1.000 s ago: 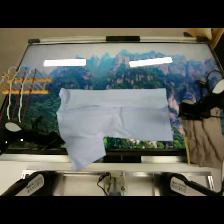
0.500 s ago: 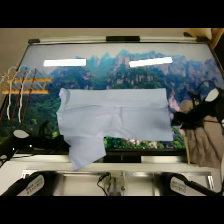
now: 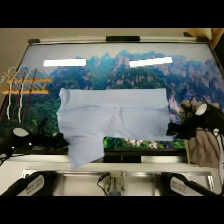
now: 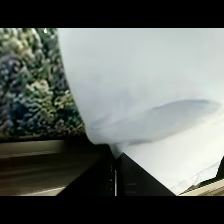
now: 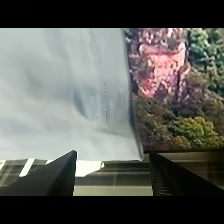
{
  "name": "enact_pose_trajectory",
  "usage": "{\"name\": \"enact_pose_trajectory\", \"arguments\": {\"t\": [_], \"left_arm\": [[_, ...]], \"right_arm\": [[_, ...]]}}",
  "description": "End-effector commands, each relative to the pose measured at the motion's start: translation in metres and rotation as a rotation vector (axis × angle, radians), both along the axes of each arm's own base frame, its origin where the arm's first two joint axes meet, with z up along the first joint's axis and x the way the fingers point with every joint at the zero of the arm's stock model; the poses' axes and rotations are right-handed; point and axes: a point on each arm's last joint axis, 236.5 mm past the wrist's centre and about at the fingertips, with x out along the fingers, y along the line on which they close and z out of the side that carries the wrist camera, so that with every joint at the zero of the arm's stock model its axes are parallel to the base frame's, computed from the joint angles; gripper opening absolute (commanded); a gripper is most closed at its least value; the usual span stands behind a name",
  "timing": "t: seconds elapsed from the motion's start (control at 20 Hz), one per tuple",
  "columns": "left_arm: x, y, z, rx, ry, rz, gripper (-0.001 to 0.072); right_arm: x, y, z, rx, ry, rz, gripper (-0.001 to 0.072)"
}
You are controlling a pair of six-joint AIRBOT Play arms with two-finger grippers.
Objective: Fold the shirts.
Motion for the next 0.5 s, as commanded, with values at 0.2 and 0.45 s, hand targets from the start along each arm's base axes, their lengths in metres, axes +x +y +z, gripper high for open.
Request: {"name": "enact_pose_trajectory", "arguments": {"t": [0.2, 0.45], "left_arm": [[0.013, -0.001, 0.012, -0.012, -0.033, -0.002, 0.0034], [0.013, -0.001, 0.012, -0.012, -0.033, -0.002, 0.0034]], "right_arm": [[-0.005, 0.011, -0.021, 0.026, -0.018, -0.049, 0.0547], [0.008, 0.029, -0.027, 0.096, -0.082, -0.128, 0.0234]]}}
